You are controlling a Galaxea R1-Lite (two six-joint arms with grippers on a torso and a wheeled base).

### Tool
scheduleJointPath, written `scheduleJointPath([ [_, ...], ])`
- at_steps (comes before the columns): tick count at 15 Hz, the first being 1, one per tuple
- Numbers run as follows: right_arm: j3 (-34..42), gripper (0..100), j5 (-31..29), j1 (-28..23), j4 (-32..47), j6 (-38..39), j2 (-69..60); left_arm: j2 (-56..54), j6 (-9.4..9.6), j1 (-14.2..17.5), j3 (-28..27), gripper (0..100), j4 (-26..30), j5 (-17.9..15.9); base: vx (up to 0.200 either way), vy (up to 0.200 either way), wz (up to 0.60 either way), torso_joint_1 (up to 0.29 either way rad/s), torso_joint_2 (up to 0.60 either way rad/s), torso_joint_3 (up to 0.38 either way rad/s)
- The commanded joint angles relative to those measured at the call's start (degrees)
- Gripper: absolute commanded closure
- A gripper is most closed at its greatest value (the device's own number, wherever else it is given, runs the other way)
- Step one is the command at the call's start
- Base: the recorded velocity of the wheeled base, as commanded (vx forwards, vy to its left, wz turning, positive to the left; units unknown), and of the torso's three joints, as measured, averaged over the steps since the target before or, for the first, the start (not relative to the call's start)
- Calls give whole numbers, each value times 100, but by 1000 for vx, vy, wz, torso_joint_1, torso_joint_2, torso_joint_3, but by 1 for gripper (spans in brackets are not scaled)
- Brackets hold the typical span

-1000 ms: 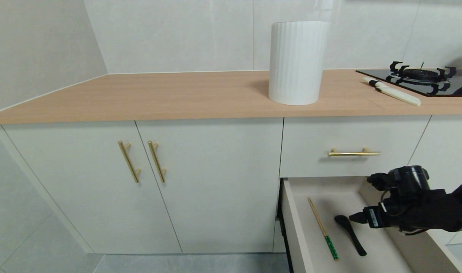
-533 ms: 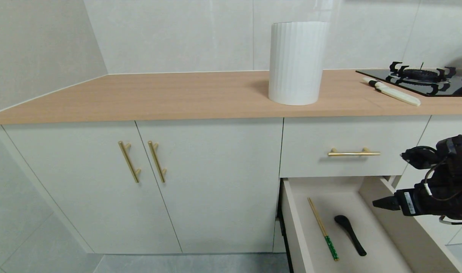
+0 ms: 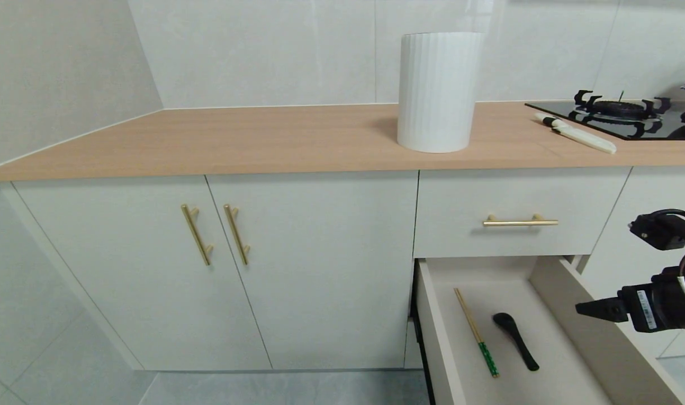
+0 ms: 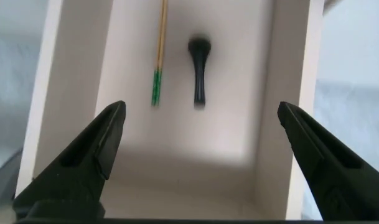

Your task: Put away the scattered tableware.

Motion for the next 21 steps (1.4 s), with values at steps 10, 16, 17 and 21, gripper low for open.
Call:
scheduleJointPath([
  [10,112,0,-7,597,1502,78,213,0,-11,2,0,0,2,1,-100,0,0,-1,0,2],
  [16,103,0,-7,597,1484,95,1365,0,-11,2,0,0,2,1,0,0,0,0,0,0],
  [17,103,0,-7,597,1484,95,1365,0,-11,2,0,0,2,1,0,0,0,0,0,0],
  [21,68,0,20,702,1449,297,1646,0,-11,2,0,0,2,1,0,0,0,0,0,0],
])
